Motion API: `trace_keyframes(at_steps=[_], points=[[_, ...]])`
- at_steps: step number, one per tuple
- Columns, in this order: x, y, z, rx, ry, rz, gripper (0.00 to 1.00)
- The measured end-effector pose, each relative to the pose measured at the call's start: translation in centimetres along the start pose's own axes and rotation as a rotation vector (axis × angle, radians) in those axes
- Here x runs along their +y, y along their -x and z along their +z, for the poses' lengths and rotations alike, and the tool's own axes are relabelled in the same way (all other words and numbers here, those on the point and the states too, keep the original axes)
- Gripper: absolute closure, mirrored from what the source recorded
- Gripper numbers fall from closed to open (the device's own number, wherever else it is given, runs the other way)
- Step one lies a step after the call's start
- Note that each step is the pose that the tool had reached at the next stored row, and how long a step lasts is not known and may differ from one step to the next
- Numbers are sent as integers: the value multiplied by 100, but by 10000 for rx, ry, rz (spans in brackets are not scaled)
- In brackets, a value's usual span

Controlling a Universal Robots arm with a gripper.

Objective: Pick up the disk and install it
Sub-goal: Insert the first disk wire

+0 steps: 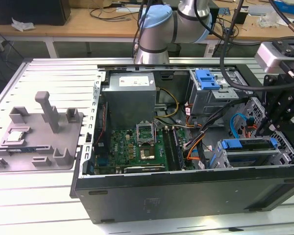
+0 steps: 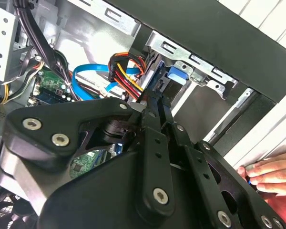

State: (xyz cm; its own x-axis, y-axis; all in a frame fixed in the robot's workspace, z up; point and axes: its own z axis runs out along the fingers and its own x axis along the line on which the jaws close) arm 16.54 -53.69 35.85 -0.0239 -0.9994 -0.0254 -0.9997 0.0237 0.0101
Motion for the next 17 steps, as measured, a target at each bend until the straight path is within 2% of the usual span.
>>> trace_keyframes(at_steps=[17], points=[[-7, -23, 7, 2, 2, -73, 84]])
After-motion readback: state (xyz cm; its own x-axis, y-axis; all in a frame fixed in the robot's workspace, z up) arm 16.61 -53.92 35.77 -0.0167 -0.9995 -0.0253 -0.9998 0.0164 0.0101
